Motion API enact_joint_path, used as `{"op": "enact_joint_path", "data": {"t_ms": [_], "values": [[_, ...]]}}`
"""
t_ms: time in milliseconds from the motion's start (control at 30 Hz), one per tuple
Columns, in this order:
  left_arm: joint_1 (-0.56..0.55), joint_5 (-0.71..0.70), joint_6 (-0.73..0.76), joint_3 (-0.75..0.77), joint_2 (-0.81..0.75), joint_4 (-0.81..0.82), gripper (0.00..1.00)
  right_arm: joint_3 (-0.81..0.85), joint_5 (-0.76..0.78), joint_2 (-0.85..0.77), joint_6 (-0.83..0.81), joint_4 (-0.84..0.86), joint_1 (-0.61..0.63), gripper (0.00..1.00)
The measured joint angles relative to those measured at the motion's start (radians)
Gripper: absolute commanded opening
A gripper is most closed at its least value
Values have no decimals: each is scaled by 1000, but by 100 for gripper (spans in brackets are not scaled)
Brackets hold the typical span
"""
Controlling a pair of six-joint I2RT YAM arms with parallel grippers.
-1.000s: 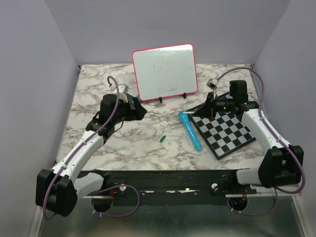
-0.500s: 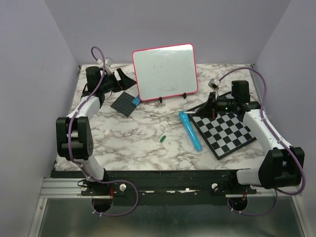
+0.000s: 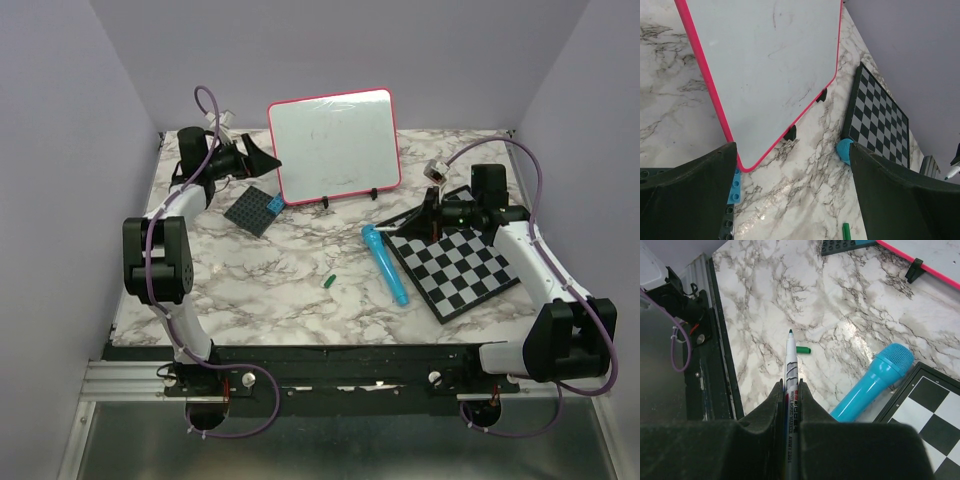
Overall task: Write a sentence on the whiteboard
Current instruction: Pick up the whiteboard from the whiteboard stand.
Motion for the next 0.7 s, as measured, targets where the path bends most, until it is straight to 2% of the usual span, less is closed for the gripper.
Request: {"op": "enact_joint_path", "data": {"t_ms": [333,700], "values": [[15,31,-6,72,79,40,99,0,-51,0,-45,-30,-7,1],[19,79,-95,147,177,135,97,10,-62,7,-72,-62,-7,1]]}}
